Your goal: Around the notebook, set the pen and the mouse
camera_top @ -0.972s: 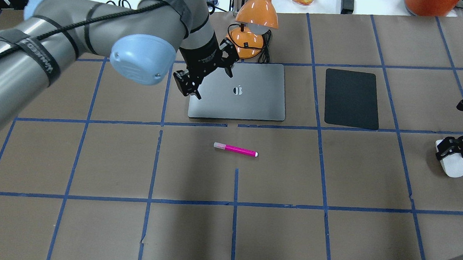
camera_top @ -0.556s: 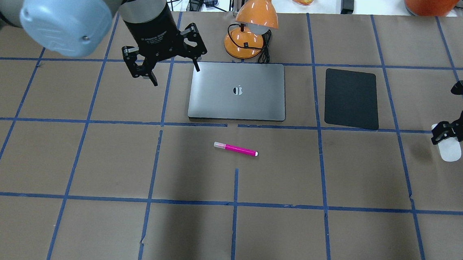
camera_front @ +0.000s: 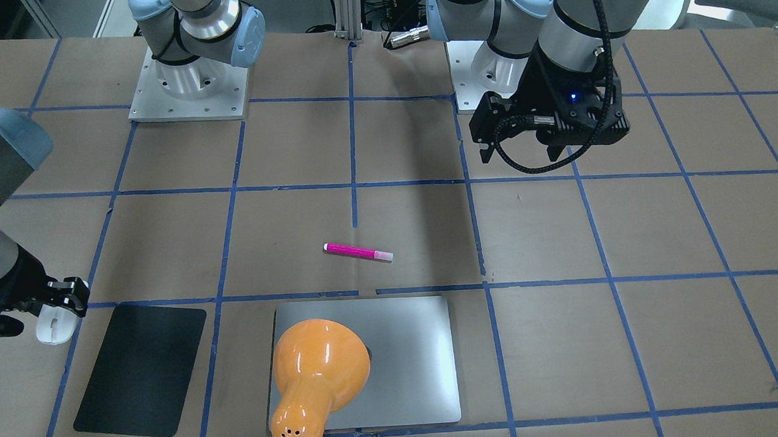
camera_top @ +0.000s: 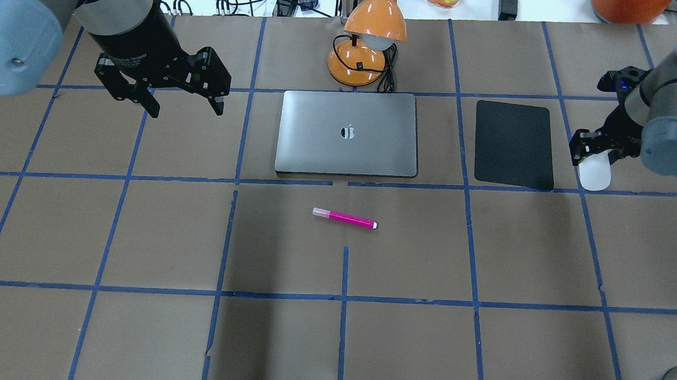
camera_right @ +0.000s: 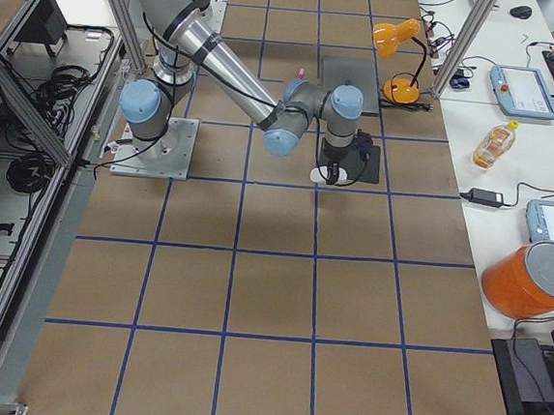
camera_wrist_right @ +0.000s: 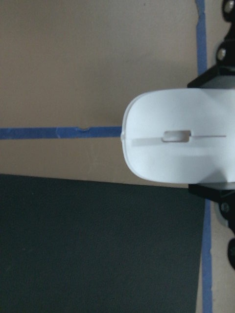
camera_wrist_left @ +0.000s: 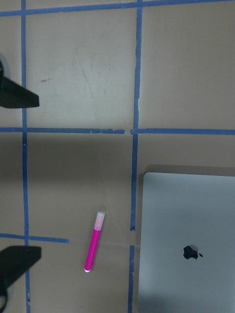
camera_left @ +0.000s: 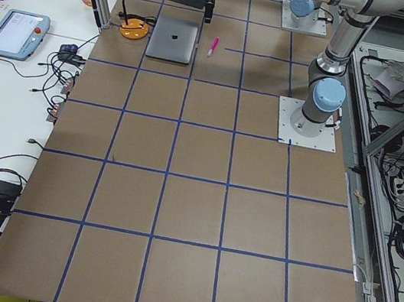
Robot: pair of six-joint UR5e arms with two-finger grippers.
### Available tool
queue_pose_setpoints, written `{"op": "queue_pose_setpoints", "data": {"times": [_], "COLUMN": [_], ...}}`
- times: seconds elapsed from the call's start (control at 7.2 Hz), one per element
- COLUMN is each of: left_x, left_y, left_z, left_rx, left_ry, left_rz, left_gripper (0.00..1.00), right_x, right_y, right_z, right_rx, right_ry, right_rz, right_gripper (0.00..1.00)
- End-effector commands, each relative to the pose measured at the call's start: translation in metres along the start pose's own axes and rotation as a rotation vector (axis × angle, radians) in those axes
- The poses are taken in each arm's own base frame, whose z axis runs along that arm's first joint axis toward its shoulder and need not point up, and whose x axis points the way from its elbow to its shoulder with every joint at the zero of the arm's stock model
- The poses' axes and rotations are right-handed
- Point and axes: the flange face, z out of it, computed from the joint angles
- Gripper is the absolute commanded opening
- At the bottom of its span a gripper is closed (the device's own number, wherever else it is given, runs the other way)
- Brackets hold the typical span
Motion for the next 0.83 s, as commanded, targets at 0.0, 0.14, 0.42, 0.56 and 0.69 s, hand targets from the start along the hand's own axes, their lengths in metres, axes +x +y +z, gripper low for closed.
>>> {"op": "queue_pose_setpoints", "data": {"times": [0.0,0.14,0.42,0.56,0.69], "left_x": [-0.004,-0.003,-0.004,-0.004,-0.004], "left_y": [-0.001,-0.001,-0.001,-0.001,-0.001], "left_z": [0.001,0.001,0.002,0.002,0.002], "left_rx": [0.032,0.032,0.03,0.032,0.03], "left_ry": [-0.019,-0.019,-0.021,-0.019,-0.016], "left_rz": [0.013,0.014,0.014,0.014,0.014], "left_gripper": [1.0,1.0,1.0,1.0,1.0], "right_x": [-0.041,-0.049,-0.09,-0.092,-0.091], "right_y": [-0.043,-0.062,-0.082,-0.082,-0.084], "right_z": [0.0,0.01,0.016,0.024,0.032], "right_rx": [0.044,0.04,0.055,0.045,0.041], "right_ry": [-0.034,-0.039,-0.079,-0.082,-0.083], "right_rz": [0.029,0.029,0.031,0.027,0.02], "right_gripper": [0.57,0.57,0.57,0.58,0.58]}}
